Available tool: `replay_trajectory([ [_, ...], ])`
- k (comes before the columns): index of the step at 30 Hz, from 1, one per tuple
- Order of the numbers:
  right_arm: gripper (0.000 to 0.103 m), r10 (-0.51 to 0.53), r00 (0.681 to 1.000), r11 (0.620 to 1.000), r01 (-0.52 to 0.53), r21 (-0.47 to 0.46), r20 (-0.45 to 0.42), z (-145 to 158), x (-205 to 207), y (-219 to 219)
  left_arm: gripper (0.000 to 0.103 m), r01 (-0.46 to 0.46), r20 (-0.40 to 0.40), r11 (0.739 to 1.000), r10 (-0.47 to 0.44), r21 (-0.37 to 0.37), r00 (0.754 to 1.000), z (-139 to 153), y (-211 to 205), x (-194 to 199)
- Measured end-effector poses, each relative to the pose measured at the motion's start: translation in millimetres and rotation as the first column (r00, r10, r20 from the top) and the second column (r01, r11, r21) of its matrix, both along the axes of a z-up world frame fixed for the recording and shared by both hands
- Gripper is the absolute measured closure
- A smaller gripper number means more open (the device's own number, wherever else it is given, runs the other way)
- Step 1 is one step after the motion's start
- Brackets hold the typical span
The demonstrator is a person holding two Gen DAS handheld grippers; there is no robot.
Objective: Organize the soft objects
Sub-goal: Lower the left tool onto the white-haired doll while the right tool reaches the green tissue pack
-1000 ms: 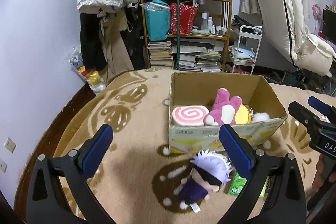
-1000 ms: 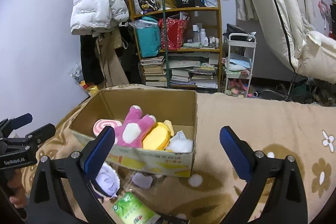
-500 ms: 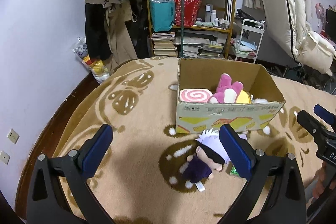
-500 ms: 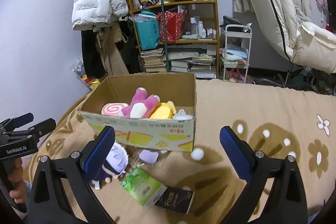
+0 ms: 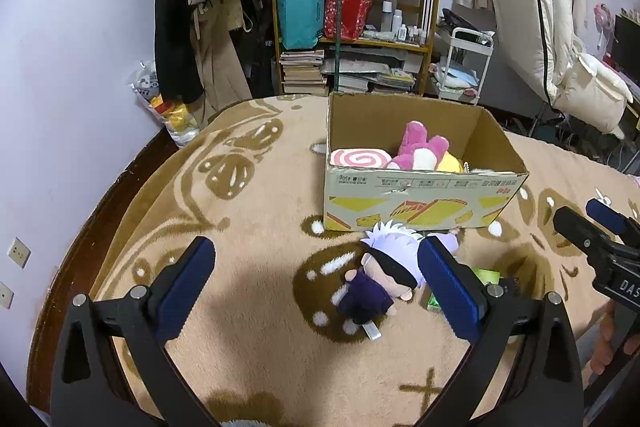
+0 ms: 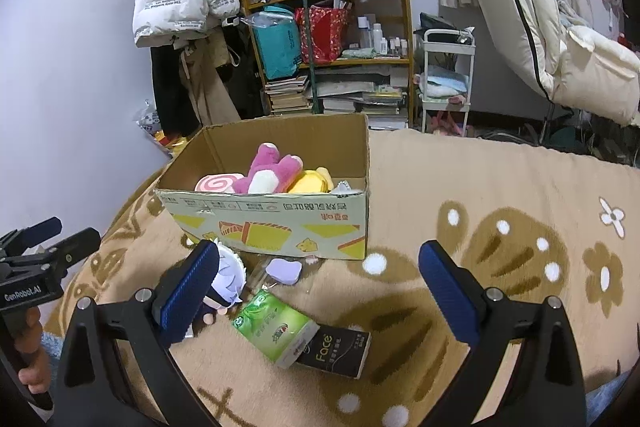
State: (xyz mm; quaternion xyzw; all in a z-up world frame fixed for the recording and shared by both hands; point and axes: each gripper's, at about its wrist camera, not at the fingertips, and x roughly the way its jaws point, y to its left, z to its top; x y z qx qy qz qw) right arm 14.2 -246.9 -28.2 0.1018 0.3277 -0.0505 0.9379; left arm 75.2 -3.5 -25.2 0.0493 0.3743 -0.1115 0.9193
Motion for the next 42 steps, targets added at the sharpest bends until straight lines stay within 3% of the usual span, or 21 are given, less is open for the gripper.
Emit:
replay_trajectory([
  [5, 0.0, 0.018, 0.999, 0.999, -0.02, -0.035, -0.052, -6.8, 7.6, 7.0, 0.003, 0.041, -0.003, 0.999, -0.042, -0.026, 0.999, -9.1, -1.2, 6.8],
  [17, 0.0, 0.043, 0.987, 0.998, -0.051, -0.043, -0.156, -27.6, 29.9, 7.6, 0.003, 0.12, -0.034, 0.992, -0.119, 0.036, 0.992, -35.0, -30.1, 23.4],
  [23, 0.0, 0.065, 0.958, 0.996, -0.077, -0.033, -0.278, -51.2, 44.5, 9.6, 0.003, 0.162, -0.124, 0.987, -0.162, -0.012, 0.979, -49.6, -35.9, 34.9],
  [29, 0.0, 0.117, 0.94, 0.989, -0.141, -0.054, -0.321, -61.1, 49.8, 24.1, 0.003, 0.154, -0.18, 0.986, -0.162, -0.058, 0.97, -60.0, -35.2, 46.2],
  [42, 0.0, 0.176, 0.883, 0.967, -0.238, -0.091, -0.435, -90.8, 67.2, 46.9, 0.003, 0.201, -0.279, 0.979, -0.204, -0.038, 0.938, -90.8, -52.1, 55.8],
])
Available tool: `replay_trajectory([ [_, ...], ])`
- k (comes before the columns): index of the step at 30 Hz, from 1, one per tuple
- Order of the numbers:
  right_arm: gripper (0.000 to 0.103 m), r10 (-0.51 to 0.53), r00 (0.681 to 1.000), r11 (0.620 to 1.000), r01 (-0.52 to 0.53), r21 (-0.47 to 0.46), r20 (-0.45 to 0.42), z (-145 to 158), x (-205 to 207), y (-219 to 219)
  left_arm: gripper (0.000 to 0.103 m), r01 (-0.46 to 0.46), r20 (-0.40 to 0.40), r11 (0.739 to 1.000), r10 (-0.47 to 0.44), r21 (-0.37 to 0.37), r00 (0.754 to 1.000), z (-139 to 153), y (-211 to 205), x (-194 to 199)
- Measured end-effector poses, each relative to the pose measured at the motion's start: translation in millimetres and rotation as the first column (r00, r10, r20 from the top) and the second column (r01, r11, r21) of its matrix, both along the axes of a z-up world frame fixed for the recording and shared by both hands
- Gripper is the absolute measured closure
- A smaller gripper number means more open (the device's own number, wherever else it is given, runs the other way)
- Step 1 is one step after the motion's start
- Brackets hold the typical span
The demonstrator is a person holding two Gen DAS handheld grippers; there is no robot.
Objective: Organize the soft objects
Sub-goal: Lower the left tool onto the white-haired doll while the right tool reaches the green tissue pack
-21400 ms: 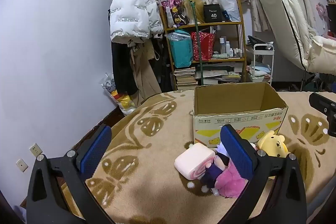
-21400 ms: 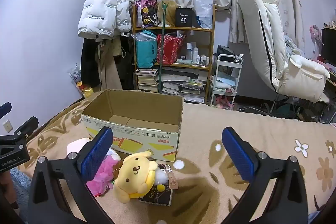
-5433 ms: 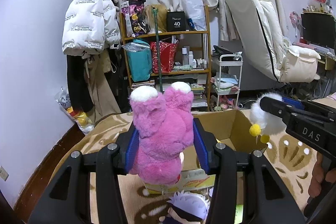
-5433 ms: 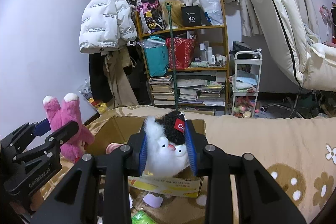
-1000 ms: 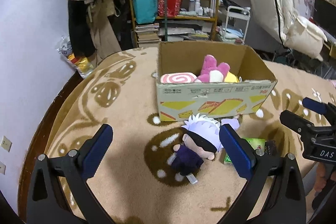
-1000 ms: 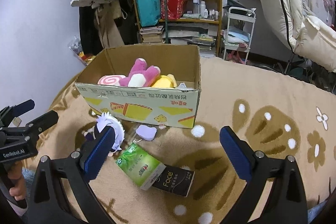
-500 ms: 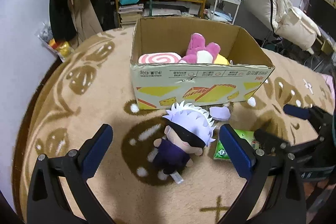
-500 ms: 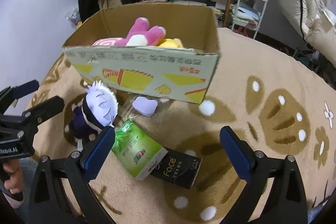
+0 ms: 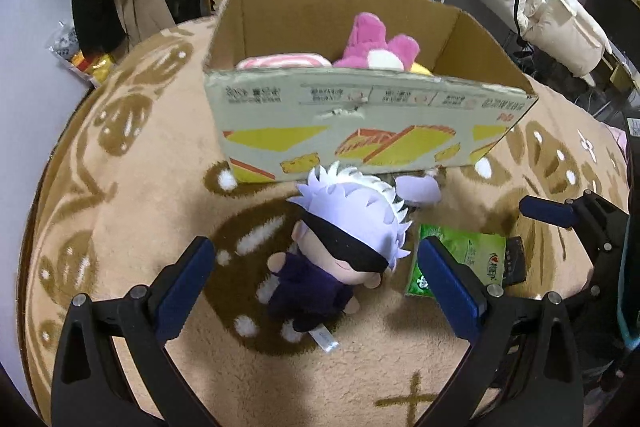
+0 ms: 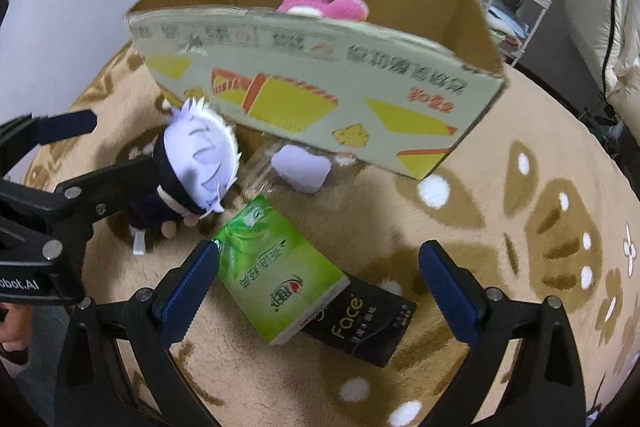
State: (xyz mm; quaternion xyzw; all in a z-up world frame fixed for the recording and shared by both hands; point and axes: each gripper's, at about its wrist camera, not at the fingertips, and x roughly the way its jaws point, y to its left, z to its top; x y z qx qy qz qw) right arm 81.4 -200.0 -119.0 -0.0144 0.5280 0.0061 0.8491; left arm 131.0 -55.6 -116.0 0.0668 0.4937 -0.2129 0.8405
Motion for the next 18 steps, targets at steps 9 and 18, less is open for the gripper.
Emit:
replay_trajectory([
  [9, 0.0, 0.03, 0.995, 0.999, -0.027, 0.033, -0.097, -21.4, 7.5, 2.8, 0.003, 0.021, -0.049, 0.999, -0.019, 0.038, 0.999, -14.9, -5.7, 5.0],
  [18, 0.011, 0.058, 0.986, 0.998, -0.058, 0.001, -0.157, -39.7, 15.6, 14.7, 0.003, 0.035, -0.078, 0.993, -0.026, 0.115, 0.997, -34.8, -14.2, 7.8],
])
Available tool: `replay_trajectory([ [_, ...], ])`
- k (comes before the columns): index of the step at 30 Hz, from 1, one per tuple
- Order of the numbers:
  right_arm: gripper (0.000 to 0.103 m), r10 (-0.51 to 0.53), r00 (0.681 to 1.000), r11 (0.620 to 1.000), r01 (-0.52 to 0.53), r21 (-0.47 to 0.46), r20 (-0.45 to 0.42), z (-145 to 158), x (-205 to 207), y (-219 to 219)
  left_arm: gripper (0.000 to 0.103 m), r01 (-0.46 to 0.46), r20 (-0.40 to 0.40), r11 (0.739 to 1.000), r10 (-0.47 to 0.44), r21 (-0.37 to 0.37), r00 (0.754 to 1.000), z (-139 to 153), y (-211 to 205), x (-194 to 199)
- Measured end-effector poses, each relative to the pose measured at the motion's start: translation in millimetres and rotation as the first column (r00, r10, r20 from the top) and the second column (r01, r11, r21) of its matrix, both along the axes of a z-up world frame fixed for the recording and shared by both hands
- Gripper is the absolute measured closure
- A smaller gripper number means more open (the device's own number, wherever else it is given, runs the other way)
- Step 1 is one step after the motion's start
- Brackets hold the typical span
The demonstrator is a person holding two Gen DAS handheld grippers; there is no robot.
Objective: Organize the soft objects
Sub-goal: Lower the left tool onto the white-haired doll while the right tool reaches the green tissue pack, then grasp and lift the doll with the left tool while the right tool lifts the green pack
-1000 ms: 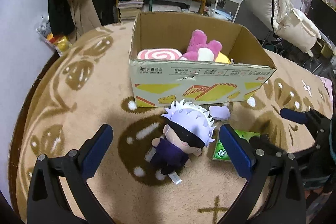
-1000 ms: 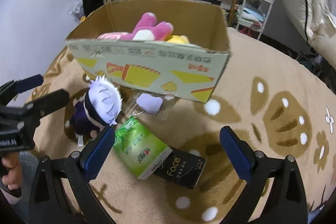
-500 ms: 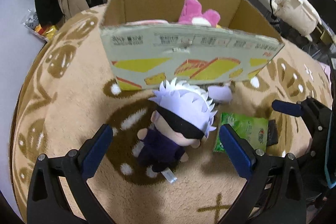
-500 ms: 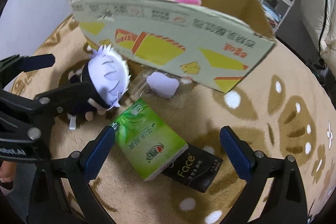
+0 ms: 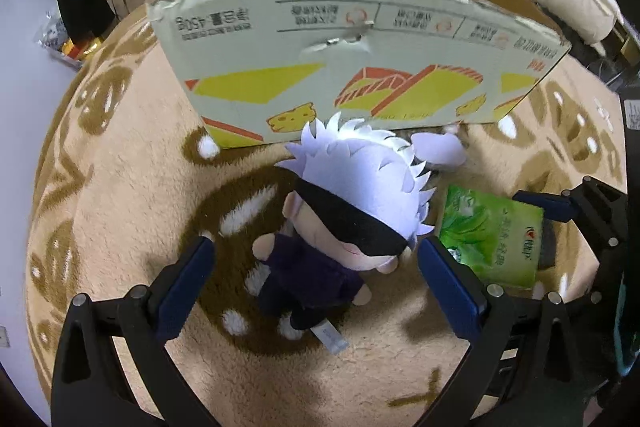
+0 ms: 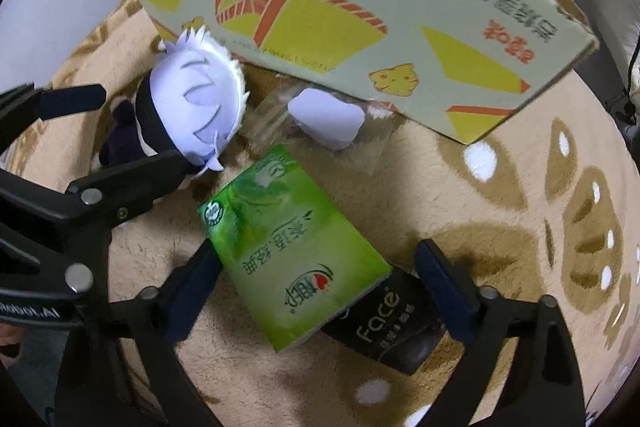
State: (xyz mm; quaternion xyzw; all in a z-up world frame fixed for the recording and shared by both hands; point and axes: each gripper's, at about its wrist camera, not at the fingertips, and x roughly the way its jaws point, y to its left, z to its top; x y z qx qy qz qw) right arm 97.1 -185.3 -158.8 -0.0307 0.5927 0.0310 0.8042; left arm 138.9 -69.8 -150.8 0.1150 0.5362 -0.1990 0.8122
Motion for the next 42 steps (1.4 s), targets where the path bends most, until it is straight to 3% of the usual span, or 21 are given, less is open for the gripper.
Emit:
replay_trajectory([
  [4, 0.014, 0.018, 1.0, 1.0, -0.018, -0.013, -0.014, -5.6, 1.2, 9.0, 0.003, 0.001, -0.004, 0.999, -0.001, 0.033, 1.0, -8.8, -5.8, 1.7],
  [15, 0.017, 0.011, 1.0, 1.0, -0.011, 0.003, -0.013, -4.2, 1.8, 3.3, 0.002, -0.022, -0.07, 1.0, 0.021, -0.012, 0.997, -24.1, -5.2, 16.2],
  [20, 0.028, 0.009, 1.0, 1.0, -0.009, 0.009, 0.005, 2.0, 0.0, 4.8, 0.003, -0.039, -0.077, 0.999, 0.037, -0.026, 0.996, -24.9, -1.0, 19.9],
  [23, 0.029, 0.006, 1.0, 1.0, -0.007, 0.024, 0.019, 8.7, -2.4, 3.3, 0.006, -0.051, -0.05, 0.998, 0.05, -0.025, 0.997, -21.5, 1.6, 18.2],
  [27, 0.03, 0.002, 0.999, 1.0, -0.003, 0.017, 0.048, 18.4, -5.5, 2.5, 0.02, -0.045, -0.026, 0.998, 0.044, -0.044, 0.999, -16.4, 0.6, 15.9],
  [30, 0.032, -0.004, 0.997, 1.0, 0.003, 0.017, 0.077, 26.6, -8.7, 1.7, 0.035, -0.024, -0.031, 0.997, 0.022, -0.073, 0.999, -11.7, -4.1, 8.1],
  [33, 0.033, -0.013, 0.995, 1.0, 0.012, 0.017, 0.1, 29.9, -11.3, -3.2, 0.041, -0.037, 0.002, 0.996, 0.037, -0.077, 0.999, -3.8, -1.0, 4.3],
  [37, 0.035, -0.04, 0.991, 0.999, 0.038, 0.02, 0.125, 35.8, -13.8, -12.8, 0.044, -0.077, -0.001, 0.995, 0.077, -0.071, 0.997, -0.8, 2.0, -1.8],
  [42, 0.038, -0.126, 0.978, 0.992, 0.123, 0.025, 0.169, 47.8, -19.2, -30.7, 0.045, -0.098, 0.073, 0.994, 0.1, -0.038, 0.992, 13.2, 6.5, -11.9],
])
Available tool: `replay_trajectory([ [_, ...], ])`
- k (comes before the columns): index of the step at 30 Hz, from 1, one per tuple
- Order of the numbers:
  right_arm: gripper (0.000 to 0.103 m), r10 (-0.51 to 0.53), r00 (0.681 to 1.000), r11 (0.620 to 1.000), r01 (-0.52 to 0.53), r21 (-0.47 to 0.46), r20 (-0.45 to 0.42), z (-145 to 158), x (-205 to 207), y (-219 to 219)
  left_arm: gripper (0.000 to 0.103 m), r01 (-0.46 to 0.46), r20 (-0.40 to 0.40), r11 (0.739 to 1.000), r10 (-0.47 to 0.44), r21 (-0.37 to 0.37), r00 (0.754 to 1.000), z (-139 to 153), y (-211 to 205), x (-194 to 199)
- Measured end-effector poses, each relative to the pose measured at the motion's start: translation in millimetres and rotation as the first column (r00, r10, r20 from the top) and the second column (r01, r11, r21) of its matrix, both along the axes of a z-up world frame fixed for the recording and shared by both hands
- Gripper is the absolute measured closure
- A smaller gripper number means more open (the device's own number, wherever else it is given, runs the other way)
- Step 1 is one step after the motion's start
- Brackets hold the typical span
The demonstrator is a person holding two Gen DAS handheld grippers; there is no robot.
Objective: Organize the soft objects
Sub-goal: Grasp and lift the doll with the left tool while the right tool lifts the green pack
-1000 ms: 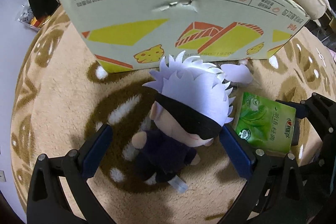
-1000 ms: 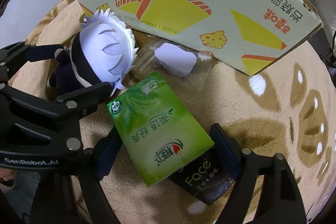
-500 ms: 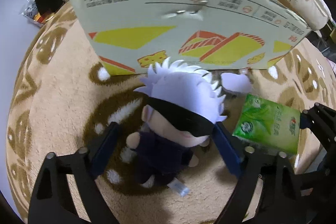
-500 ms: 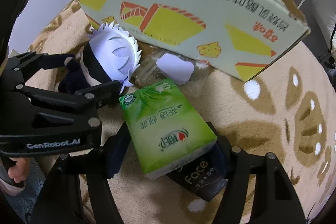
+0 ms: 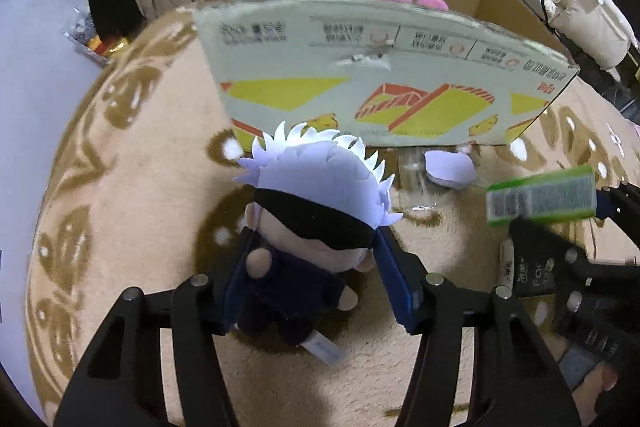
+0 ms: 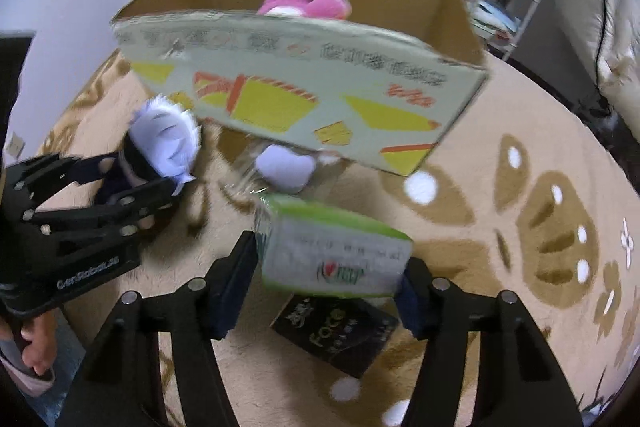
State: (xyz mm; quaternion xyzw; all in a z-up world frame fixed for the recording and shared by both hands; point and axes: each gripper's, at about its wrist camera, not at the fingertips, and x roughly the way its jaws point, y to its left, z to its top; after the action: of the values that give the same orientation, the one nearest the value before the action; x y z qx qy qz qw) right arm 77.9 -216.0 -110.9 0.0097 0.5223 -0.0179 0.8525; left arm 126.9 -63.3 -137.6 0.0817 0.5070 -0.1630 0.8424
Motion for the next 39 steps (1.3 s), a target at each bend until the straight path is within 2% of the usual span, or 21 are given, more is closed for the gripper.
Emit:
replay_trajectory([
  [7, 0.041, -0.091, 0.992, 0.994, 0.084, 0.072, 0.093, 20.0, -10.0, -23.6, 0.045, -0.041, 0.062, 0.998, 0.044, -0.041, 0.997, 22.9, 15.0, -14.5],
  [14, 0.041, -0.118, 0.961, 0.991, 0.098, 0.091, 0.251, 48.4, -23.8, -25.8, 0.045, -0.057, 0.209, 0.996, 0.071, -0.071, 0.975, 49.4, 21.2, -29.9],
  [18, 0.041, -0.145, 0.932, 0.989, 0.128, 0.074, 0.331, 61.7, -31.3, -27.9, 0.045, -0.053, 0.283, 0.996, 0.073, -0.077, 0.956, 63.7, 22.5, -38.2],
  [22, 0.041, -0.182, 0.886, 0.983, 0.148, 0.113, 0.426, 77.9, -40.4, -35.4, 0.045, -0.053, 0.331, 0.995, 0.079, -0.088, 0.94, 73.6, 24.4, -43.2],
  [26, 0.041, -0.167, 0.844, 0.986, 0.141, 0.089, 0.509, 94.6, -48.5, -35.9, 0.045, -0.055, 0.405, 0.991, 0.1, -0.12, 0.909, 91.4, 29.6, -51.7],
  [32, 0.041, -0.163, 0.81, 0.987, 0.135, 0.091, 0.563, 108.7, -50.0, -36.5, 0.045, -0.042, 0.5, 0.988, 0.112, -0.148, 0.859, 117.8, 32.4, -58.8],
  [39, 0.041, -0.143, 0.779, 0.99, 0.116, 0.083, 0.611, 120.1, -40.3, -34.9, 0.045, -0.037, 0.537, 0.987, 0.117, -0.158, 0.836, 131.9, 28.2, -45.0],
])
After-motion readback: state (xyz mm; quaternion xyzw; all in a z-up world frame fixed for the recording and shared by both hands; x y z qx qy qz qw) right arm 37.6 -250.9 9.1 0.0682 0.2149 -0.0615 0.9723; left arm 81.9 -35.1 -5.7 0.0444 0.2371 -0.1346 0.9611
